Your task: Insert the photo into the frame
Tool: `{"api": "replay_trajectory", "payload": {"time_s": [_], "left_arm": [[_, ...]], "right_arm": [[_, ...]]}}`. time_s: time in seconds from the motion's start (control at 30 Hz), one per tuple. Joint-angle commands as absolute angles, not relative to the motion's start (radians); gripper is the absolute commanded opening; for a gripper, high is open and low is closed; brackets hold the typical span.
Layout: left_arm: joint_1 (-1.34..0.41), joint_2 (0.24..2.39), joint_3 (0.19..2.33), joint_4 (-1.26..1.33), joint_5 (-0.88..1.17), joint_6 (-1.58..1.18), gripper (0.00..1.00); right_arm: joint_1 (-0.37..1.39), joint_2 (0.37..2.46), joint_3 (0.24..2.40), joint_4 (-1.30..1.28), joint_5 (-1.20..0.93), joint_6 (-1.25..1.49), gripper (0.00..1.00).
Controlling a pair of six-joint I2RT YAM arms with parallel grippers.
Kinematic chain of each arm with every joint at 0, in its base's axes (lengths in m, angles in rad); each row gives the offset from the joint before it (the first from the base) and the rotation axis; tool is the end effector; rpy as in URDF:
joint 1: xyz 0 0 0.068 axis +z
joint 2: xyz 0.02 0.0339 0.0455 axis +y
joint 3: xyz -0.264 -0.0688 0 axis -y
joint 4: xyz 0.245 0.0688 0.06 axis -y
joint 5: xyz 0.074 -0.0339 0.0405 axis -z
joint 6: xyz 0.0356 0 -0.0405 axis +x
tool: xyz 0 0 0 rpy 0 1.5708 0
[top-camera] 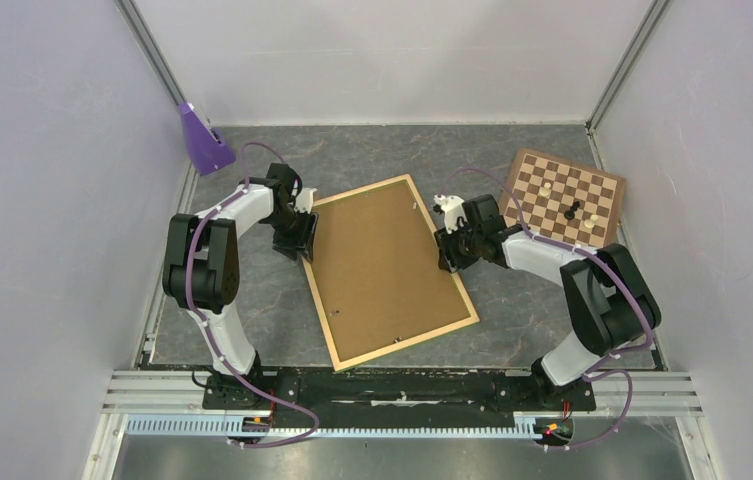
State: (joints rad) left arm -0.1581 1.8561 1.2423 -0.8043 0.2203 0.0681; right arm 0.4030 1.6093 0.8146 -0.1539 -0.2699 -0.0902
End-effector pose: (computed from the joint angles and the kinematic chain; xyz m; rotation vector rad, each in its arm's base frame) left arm 0.3401 -0.0621 0.1673 0.3614 2.9586 -0.3396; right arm 0.2794 0.1294 0.1565 -0.7246 2.4263 0.4660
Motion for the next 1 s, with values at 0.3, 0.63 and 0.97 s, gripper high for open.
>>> {"api": "replay_trajectory", "payload": {"time_s": [0.3, 0.63, 0.97], "left_arm": [[-0.16, 1.875, 1.235, -0.774, 0.221, 0.053, 0.52], [-0.16, 1.882, 1.235, -0.775, 0.22, 0.053, 0.52], [-0.16, 1.882, 1.239, -0.774, 0.221, 0.059, 0.52]], "right_arm": [[0.406, 1.588, 0.783, -0.15, -0.19, -0.22, 0.25], [0.411, 1.593, 0.743, -0.111, -0.239, -0.277, 0.09], [0.416, 1.617, 0.721, -0.1, -0.303, -0.436, 0.0]]}}
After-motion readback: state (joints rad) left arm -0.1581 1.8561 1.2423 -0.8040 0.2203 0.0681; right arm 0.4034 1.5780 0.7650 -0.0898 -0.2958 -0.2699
